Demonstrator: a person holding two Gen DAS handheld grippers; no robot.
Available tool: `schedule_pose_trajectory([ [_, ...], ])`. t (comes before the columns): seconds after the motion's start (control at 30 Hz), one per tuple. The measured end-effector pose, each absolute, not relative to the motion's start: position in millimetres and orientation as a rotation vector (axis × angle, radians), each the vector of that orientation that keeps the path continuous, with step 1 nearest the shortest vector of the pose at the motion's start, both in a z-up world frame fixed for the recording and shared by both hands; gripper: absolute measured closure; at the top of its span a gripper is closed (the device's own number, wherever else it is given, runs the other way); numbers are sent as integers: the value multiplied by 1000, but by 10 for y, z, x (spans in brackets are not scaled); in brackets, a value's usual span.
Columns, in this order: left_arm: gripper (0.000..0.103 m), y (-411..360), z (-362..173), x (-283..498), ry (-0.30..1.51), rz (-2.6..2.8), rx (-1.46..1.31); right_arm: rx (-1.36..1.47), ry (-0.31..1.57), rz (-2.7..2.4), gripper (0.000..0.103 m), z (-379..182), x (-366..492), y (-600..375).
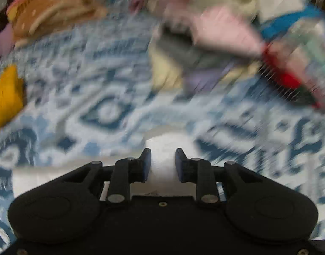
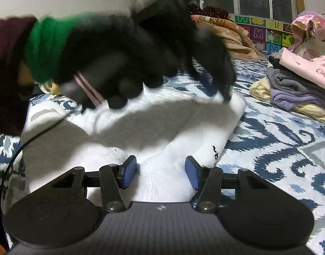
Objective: Fold clothes
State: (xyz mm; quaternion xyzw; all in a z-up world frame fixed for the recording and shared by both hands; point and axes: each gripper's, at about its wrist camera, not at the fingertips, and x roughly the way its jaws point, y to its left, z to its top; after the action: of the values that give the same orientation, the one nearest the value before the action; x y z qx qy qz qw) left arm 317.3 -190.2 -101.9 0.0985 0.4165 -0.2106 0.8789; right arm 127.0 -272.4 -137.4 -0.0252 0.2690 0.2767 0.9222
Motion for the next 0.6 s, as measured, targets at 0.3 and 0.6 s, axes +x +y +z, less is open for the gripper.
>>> schedule_pose_trajectory([
  [0.3, 72, -1772, -1054, 3177, 867, -433, 136, -48, 540, 568, 50, -1378, 1258, -2727],
  [0.6, 62, -1052, -351, 2233, 787, -326, 91, 8, 436, 571, 46, -1142, 1000, -2858],
])
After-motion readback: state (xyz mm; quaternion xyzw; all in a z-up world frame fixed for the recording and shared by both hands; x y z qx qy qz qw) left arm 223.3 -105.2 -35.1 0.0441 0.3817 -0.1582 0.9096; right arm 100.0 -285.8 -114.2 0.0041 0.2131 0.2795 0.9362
